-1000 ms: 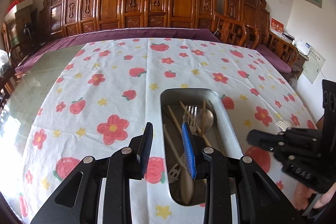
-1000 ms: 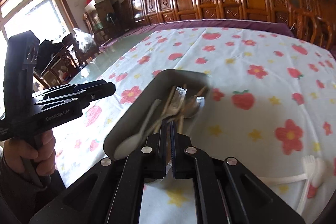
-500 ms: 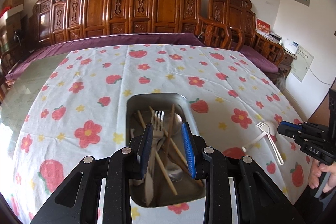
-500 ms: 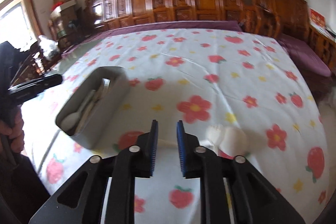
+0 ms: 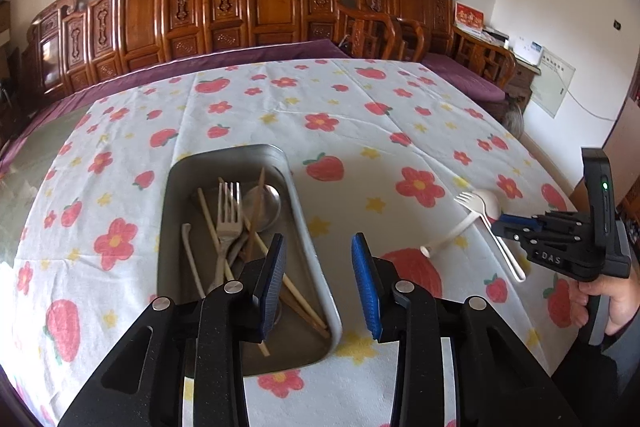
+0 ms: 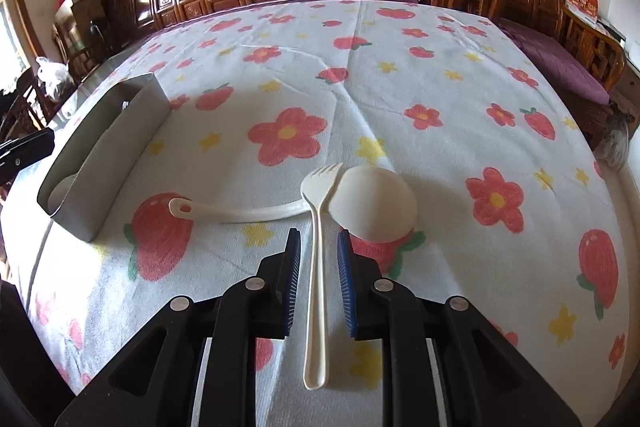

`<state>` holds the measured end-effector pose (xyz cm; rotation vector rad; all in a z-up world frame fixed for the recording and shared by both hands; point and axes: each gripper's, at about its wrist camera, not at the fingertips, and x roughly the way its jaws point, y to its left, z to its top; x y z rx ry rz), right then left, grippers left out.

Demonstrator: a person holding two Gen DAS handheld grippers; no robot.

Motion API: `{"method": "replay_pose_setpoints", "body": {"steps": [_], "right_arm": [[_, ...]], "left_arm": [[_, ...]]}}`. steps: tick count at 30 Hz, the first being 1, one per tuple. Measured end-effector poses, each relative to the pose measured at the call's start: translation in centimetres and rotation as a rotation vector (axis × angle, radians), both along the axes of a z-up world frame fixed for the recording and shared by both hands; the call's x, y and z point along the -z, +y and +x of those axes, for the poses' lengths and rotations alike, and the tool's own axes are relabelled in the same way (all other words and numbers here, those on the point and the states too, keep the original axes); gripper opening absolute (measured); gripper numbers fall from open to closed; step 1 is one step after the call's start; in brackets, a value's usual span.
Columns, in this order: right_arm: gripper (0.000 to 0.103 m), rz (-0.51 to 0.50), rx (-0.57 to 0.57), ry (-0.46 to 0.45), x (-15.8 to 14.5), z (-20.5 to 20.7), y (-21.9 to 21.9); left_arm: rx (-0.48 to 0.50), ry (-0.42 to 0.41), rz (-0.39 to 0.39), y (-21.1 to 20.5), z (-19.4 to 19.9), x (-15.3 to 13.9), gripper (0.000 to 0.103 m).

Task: Organize utensils
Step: 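Grasp the white plastic fork with the right gripper while the left approaches the white spoon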

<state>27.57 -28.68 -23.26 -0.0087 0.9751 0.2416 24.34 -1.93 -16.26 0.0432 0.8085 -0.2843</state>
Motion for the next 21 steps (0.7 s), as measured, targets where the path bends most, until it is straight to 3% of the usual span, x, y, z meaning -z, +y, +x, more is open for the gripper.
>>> {"method": "replay_pose_setpoints", "body": {"steps": [6, 8, 15, 21], "right_arm": [[0.021, -0.068, -0.028, 0.003, 0.7, 0.7, 1.3], [0.007, -0.079, -0.030, 0.000, 0.7, 0.8, 1.5], [0.007, -0.001, 0.004, -0.098, -2.2, 0.2, -0.4], [0.007, -0.013, 0.089, -0.124, -2.8, 1.6, -4.1]], "left_arm": [[0.028, 0.010, 0.014, -1.2, -0.4, 0.6, 0.032], [0.039, 0.008, 0.014, -1.6, -0.6, 0.6, 0.032], [0.058, 0.021, 0.022, -3.6, -0.6, 0.9, 0.032], [0.139, 0.038, 0.000, -6.9, 0.1, 0.9, 0.032]]}}
